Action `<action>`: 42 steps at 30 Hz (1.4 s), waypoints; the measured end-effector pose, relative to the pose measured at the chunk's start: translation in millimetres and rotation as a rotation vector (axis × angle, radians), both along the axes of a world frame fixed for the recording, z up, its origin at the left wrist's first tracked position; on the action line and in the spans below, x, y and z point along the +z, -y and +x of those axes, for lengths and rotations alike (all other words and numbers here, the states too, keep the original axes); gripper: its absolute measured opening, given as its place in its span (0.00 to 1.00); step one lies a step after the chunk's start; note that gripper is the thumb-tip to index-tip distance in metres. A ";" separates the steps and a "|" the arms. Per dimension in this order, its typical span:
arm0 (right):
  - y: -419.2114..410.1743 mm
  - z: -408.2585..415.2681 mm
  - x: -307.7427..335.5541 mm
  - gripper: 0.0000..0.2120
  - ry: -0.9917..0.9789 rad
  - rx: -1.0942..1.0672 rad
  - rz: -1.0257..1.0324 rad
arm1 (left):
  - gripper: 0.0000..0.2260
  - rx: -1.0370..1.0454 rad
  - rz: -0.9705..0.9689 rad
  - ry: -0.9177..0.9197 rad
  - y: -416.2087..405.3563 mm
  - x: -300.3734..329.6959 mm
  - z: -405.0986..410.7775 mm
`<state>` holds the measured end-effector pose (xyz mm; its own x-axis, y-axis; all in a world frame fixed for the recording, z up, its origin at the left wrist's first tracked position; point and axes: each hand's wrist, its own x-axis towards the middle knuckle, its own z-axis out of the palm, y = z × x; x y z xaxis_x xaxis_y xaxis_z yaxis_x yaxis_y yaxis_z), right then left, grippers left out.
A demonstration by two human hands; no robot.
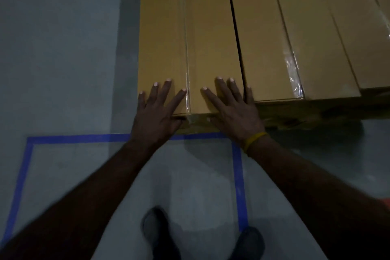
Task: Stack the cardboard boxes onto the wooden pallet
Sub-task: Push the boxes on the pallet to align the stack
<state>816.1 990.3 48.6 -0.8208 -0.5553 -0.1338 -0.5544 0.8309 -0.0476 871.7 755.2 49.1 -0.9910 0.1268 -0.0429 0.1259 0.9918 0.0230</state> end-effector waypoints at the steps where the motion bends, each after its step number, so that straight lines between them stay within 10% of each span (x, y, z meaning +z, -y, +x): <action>1: -3.1 -4.9 0.3 0.39 0.014 0.019 0.020 | 0.37 0.014 0.001 -0.005 -2.6 -1.5 -2.1; 26: -9.8 56.2 -39.0 0.42 -0.098 -0.087 -0.134 | 0.35 0.132 0.049 -0.110 -10.8 -8.7 12.8; 42: -3.7 105.2 -211.7 0.44 0.203 -0.156 0.040 | 0.39 0.098 -0.059 0.144 -30.6 -212.1 96.4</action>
<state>921.3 994.1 -163.1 -0.8501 -0.4151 -0.3241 -0.4020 0.9090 -0.1098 968.1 785.8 -163.0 -0.9816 0.0226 -0.1894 0.0279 0.9993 -0.0254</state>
